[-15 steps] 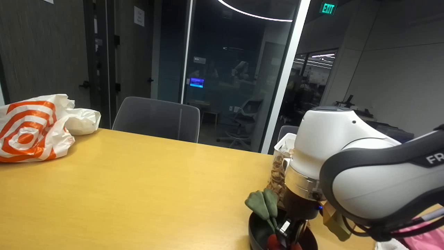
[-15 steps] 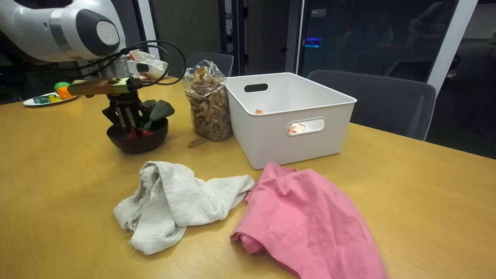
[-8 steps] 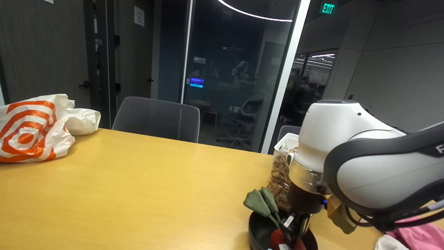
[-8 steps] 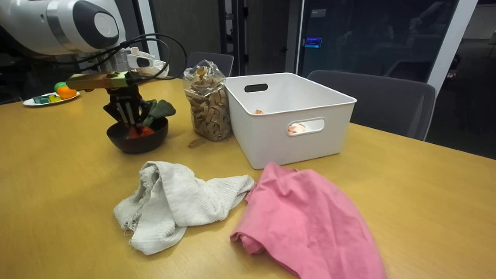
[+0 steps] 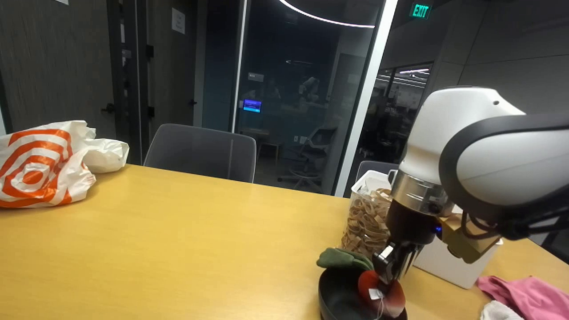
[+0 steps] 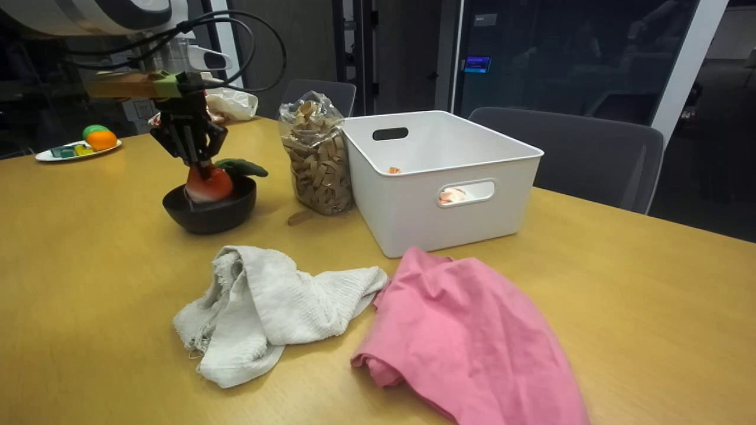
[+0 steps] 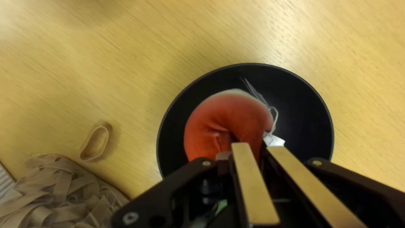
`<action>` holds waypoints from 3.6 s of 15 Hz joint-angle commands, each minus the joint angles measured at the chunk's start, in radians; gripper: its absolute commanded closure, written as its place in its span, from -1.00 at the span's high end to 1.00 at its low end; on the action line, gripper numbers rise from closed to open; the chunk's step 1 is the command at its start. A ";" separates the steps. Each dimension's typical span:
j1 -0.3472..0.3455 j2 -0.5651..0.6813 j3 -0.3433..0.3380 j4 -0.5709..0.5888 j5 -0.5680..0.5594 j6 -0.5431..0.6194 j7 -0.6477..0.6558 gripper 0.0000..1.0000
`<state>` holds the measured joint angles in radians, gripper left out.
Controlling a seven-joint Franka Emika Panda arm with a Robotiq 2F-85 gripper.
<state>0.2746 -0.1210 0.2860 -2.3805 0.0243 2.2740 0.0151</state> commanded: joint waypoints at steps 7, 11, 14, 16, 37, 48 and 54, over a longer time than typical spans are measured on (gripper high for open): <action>0.064 -0.084 0.050 0.069 -0.004 0.063 -0.051 -0.81; 0.082 0.002 0.113 0.123 -0.104 0.126 -0.012 -0.81; 0.096 0.081 0.141 0.154 -0.174 0.168 -0.002 -0.81; 0.108 0.132 0.145 0.177 -0.186 0.177 -0.005 -0.81; 0.054 0.085 0.028 0.297 -0.124 -0.012 0.107 1.00; 0.037 0.156 0.013 0.337 -0.163 0.007 0.209 1.00; 0.005 0.184 -0.036 0.430 -0.288 -0.027 0.400 1.00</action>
<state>0.2899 0.0383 0.2668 -2.0223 -0.1986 2.2743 0.3223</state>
